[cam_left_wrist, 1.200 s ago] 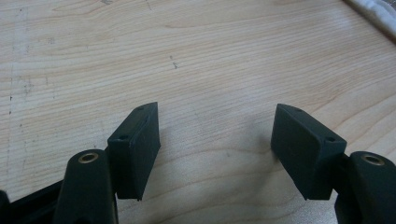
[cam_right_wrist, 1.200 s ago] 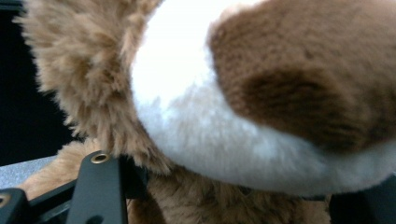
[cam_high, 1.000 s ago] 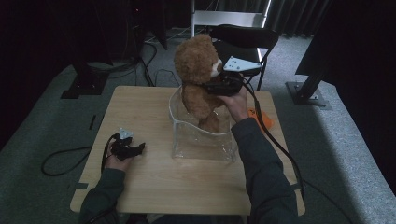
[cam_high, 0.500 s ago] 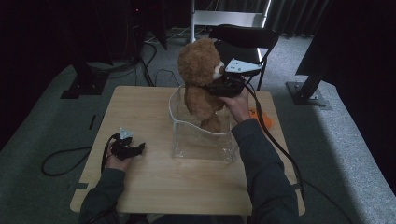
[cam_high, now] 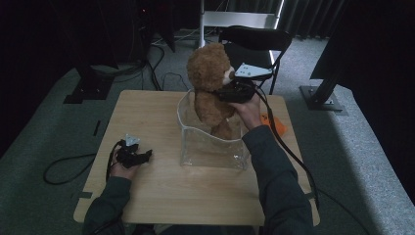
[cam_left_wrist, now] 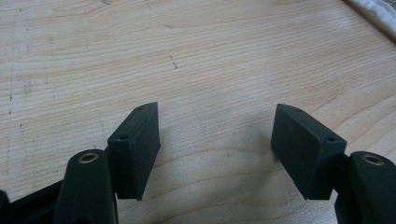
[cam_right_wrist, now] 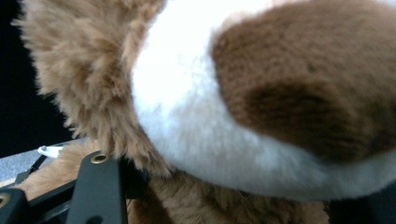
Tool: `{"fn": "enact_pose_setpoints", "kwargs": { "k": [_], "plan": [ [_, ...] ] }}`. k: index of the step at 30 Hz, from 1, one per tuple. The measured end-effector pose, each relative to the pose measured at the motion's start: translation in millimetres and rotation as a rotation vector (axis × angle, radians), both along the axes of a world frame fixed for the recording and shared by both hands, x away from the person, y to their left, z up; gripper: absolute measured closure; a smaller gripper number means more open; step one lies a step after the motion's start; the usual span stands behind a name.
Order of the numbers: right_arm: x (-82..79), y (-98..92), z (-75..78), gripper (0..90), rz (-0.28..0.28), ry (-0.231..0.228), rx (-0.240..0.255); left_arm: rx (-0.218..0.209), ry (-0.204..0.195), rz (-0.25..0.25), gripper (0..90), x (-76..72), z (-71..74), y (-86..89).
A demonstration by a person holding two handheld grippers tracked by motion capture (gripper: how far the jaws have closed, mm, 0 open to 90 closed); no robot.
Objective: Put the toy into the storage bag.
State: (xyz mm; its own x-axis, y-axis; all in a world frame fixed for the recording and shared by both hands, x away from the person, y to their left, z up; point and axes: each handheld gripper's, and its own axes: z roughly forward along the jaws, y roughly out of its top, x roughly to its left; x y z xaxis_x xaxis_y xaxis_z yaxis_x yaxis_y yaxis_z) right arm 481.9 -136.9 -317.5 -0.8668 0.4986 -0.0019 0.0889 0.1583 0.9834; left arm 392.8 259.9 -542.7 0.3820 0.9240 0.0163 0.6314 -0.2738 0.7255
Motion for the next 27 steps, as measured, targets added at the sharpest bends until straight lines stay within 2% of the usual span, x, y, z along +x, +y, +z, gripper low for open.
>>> {"fn": "enact_pose_setpoints", "kwargs": {
  "k": [27],
  "plan": [
    [2.8,18.8,-8.2,36.0,0.004,0.026,-0.127,0.001,0.001,0.0,33.4,-0.1,0.1,0.0]
  ]
}}
